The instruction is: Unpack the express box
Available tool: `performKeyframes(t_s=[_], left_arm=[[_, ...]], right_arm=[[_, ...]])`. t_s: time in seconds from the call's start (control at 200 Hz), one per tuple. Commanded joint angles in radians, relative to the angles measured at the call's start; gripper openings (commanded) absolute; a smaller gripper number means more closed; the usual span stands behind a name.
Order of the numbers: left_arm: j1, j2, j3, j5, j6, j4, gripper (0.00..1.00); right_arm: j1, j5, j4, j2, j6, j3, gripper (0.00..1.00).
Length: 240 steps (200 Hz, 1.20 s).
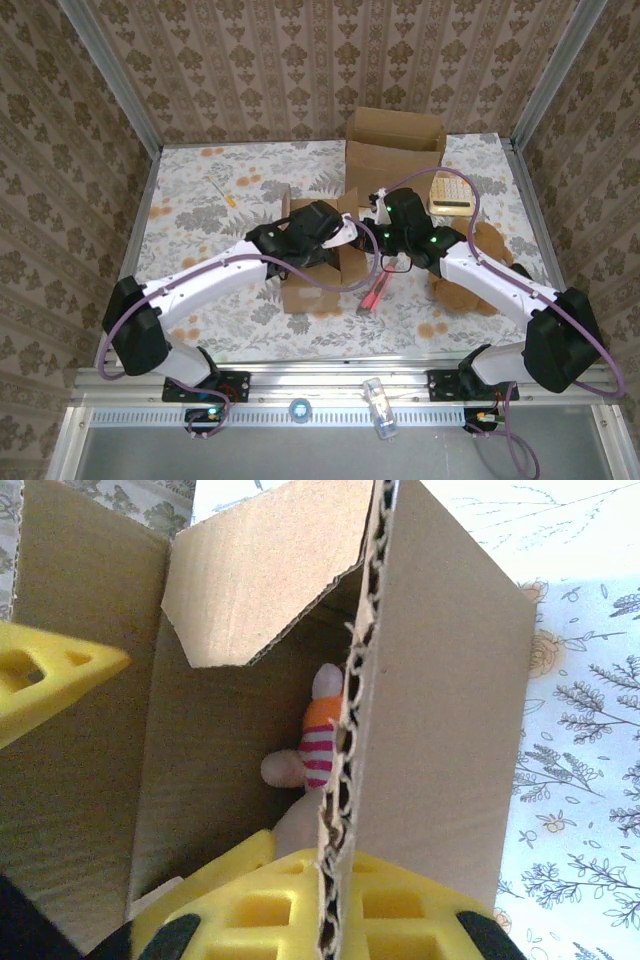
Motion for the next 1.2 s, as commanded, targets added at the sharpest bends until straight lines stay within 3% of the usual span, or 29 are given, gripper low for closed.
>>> performKeyframes(t_s=[0.0, 0.34, 0.58, 0.725, 0.755, 0.78, 0.81, 0.905, 1.195], left_arm=[[0.017, 0.021, -0.025, -0.062, 0.056, 0.068, 0.78], [0.059, 0.083, -0.050, -0.089, 0.114, 0.144, 0.64], [0.064, 0.109, -0.044, -0.105, 0.125, 0.165, 0.46], [0.066, 0.113, -0.020, -0.116, 0.124, 0.147, 0.41], [0.068, 0.116, -0.010, -0.121, 0.121, 0.137, 0.36], [0.068, 0.118, -0.001, -0.126, 0.118, 0.128, 0.21], [0.068, 0.121, 0.009, -0.136, 0.118, 0.123, 0.12], [0.074, 0.123, 0.033, -0.146, 0.122, 0.103, 0.00], [0.092, 0.093, 0.142, -0.155, 0.107, -0.002, 0.00]], right_arm=[[0.007, -0.015, -0.032, 0.000, -0.036, 0.009, 0.00], [0.007, -0.024, -0.017, 0.004, -0.031, 0.005, 0.00], [0.007, -0.022, -0.023, -0.006, -0.033, 0.002, 0.00], [0.007, -0.022, -0.025, -0.007, -0.033, 0.003, 0.00], [0.007, -0.022, -0.025, -0.007, -0.035, 0.005, 0.00], [0.007, -0.022, -0.027, -0.008, -0.034, 0.005, 0.00], [0.007, -0.022, -0.026, -0.007, -0.034, 0.005, 0.00], [0.007, -0.022, -0.034, -0.006, -0.040, 0.010, 0.00], [-0.001, -0.022, -0.081, -0.007, -0.102, 0.042, 0.00]])
